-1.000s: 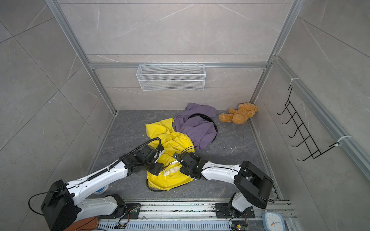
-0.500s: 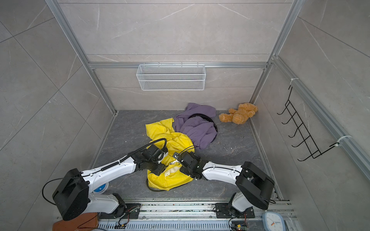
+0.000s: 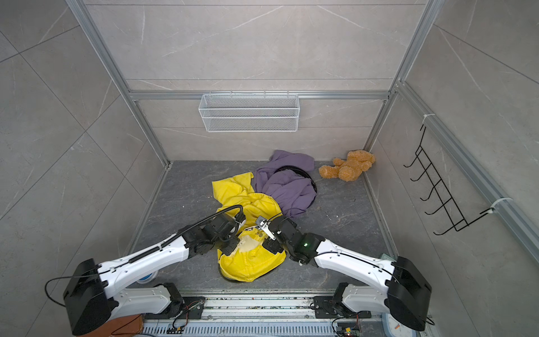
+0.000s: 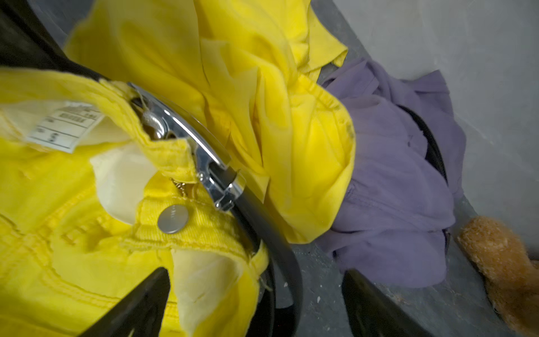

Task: Remove the belt from the trousers

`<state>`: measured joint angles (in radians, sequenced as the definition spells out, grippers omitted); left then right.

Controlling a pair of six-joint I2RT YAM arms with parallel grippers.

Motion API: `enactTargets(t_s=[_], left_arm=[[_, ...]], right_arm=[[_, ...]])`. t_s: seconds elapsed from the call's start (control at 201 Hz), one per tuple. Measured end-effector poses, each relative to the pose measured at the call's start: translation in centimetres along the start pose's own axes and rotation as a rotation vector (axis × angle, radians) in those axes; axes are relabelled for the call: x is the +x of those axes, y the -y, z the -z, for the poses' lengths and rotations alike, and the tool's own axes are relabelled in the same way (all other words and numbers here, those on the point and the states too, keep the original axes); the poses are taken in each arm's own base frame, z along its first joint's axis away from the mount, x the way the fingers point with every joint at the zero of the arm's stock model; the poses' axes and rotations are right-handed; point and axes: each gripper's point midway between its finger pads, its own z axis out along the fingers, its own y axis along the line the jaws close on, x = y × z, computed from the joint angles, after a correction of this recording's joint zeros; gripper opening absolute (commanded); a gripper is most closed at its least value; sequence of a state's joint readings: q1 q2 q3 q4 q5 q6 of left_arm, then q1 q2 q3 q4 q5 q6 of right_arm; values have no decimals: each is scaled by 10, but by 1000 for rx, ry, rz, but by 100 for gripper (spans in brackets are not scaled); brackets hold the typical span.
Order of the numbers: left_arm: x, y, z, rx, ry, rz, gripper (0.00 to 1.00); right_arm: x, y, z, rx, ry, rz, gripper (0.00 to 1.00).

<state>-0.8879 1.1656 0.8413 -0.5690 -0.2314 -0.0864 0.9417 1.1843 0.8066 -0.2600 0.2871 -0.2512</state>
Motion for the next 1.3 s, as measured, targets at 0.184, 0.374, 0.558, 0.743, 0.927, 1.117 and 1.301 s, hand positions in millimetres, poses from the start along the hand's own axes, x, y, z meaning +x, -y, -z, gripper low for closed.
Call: enactTargets(t_s=[0.184,0.374,0.558,0.743,0.927,1.117,1.301], left_arm=[[-31,3,50,-46,228,-126,0],[-49,9,75,-86,336,-282,0],[-67,5,90,-134,388,-352,0],[-72,4,95,-148,404,-361,0],[-74,7,97,-141,417,-365,0],[-78,9,101,-136,441,-358,0],[-77,8,104,-132,464,-333,0]], right_arm=[[-63,15,38,-37,135,-13,95],[-100,5,74,-178,227,50,94],[-108,-12,83,-296,239,88,93],[-73,-26,57,-325,144,37,93],[-68,-28,41,-330,130,-8,91],[-67,-42,28,-405,142,-26,85],[-50,-62,15,-478,120,-70,34]])
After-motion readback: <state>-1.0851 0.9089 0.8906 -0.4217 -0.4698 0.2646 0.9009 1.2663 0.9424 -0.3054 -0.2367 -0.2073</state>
